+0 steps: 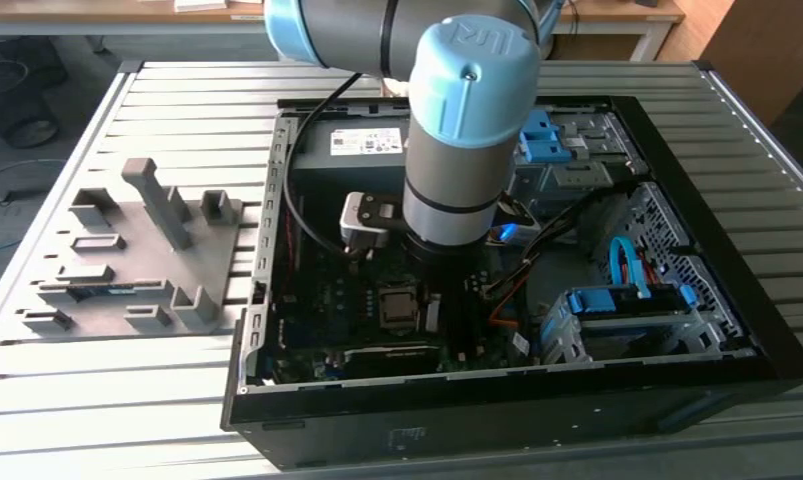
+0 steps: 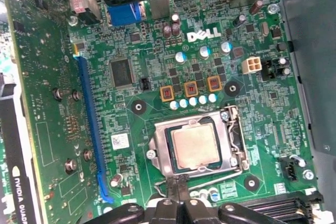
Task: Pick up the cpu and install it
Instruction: 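Install the first cpu locking lever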
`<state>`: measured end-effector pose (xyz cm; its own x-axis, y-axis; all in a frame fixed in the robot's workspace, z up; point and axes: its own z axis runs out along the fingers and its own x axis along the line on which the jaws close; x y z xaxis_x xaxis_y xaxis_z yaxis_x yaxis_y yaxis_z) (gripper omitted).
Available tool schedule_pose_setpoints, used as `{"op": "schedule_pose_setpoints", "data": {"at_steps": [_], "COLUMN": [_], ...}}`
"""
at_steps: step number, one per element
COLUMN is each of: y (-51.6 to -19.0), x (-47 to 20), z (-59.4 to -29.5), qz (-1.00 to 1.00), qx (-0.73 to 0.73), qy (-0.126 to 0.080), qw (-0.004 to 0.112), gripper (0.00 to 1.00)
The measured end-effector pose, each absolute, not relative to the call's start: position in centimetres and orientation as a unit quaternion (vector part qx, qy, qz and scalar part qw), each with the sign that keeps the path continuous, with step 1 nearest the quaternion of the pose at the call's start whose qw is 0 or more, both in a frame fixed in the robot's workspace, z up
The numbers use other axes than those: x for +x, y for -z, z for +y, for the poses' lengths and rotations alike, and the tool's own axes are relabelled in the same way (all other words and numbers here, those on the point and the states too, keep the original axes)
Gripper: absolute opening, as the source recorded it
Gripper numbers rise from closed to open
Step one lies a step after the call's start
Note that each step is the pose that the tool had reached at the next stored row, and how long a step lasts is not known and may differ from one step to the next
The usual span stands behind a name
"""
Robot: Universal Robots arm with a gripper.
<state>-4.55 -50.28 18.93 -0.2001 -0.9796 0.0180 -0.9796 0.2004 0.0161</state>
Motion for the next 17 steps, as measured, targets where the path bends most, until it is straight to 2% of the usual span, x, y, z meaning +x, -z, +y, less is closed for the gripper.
{"op": "schedule_pose_setpoints", "data": {"at_steps": [4, 17], "y": [-18.87, -18.88], "x": [-4.56, -4.55], "z": [-50.32, -50.49], "qz": [-0.775, -0.775], "qx": [0.632, 0.632], "qy": [0.005, 0.006], "qw": [0.008, 0.008], "gripper": [0.1, 0.1]}}
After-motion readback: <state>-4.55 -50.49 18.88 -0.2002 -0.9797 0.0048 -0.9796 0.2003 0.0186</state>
